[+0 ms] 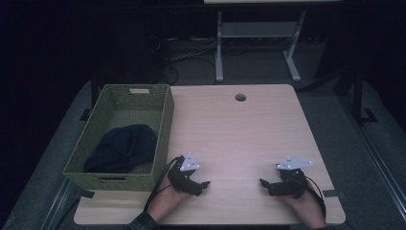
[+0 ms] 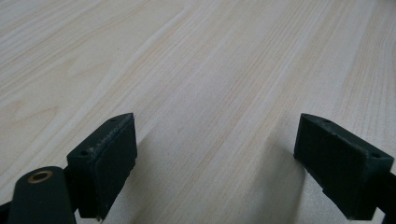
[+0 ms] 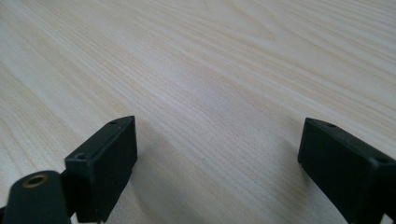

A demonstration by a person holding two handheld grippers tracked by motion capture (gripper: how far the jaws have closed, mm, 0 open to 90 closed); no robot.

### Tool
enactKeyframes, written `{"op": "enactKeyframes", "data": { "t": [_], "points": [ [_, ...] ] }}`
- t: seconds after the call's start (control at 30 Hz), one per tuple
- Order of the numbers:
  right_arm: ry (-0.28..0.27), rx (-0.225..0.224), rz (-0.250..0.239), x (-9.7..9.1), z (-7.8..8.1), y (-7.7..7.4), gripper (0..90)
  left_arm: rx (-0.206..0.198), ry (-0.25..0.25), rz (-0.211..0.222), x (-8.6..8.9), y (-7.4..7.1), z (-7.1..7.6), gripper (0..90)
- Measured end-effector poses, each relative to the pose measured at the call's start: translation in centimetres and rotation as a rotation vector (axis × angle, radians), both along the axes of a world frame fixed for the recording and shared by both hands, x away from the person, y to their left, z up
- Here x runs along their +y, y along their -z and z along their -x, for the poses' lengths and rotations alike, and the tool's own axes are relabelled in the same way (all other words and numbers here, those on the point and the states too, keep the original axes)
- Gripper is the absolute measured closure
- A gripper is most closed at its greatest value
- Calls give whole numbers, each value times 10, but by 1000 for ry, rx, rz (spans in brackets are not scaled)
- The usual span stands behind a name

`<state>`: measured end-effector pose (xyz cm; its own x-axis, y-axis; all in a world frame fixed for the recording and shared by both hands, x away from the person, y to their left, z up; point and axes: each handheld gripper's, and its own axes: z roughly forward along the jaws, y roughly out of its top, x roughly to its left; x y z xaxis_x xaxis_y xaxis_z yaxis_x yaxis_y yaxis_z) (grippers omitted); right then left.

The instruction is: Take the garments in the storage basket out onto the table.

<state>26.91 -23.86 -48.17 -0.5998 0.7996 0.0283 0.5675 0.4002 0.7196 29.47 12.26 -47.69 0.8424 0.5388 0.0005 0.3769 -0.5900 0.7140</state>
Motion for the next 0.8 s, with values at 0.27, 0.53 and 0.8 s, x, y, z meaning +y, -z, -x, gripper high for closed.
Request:
{"op": "enactKeyframes", "data": {
  "t": [0.27, 0.53, 0.8],
  "points": [
    [-1, 0, 0, 0, 0, 0, 115, -1, -7, 0, 0, 0, 0, 128],
    [-6, 0, 0, 0, 0, 0, 116, -1, -18, -1, -1, -1, -1, 132],
    [-4, 4, -5, 1, 1, 0, 116, -10, -23, 22, -1, -7, -1, 133]
  ]
}}
